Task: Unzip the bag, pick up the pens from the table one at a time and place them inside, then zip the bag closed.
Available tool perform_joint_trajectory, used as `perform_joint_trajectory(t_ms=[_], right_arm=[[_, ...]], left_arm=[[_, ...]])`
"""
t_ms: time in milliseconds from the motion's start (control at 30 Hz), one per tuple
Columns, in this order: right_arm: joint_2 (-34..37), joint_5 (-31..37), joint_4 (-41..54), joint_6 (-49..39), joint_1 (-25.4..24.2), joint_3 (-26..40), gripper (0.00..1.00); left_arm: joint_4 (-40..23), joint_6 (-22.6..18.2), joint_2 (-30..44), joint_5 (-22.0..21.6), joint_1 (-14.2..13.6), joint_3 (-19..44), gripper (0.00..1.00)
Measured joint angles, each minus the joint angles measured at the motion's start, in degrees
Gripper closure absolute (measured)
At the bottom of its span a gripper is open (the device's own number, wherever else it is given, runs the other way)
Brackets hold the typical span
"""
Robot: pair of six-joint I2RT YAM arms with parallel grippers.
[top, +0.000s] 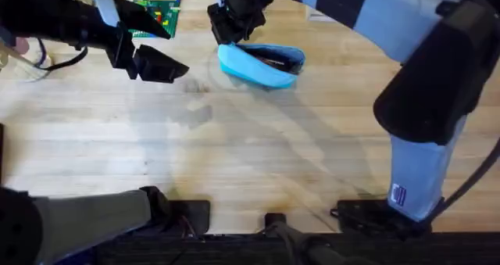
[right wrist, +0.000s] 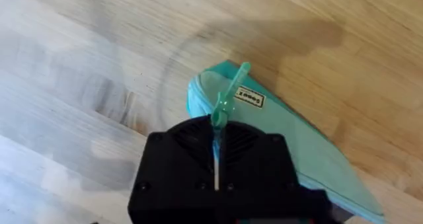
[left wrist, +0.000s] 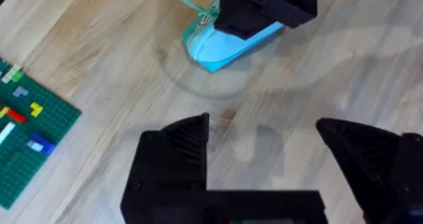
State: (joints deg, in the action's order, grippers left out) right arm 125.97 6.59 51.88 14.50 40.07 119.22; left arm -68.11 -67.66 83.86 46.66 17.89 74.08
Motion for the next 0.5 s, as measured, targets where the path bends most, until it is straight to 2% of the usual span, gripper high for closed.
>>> perform_joint_trajectory(t_ms=[500], right_arm=[[0.0,0.0,0.02,0.0,0.0,0.0,0.97]], left_arm=[[3.79,-12.26,12.34,6.97,0.0,0.0,0.007]])
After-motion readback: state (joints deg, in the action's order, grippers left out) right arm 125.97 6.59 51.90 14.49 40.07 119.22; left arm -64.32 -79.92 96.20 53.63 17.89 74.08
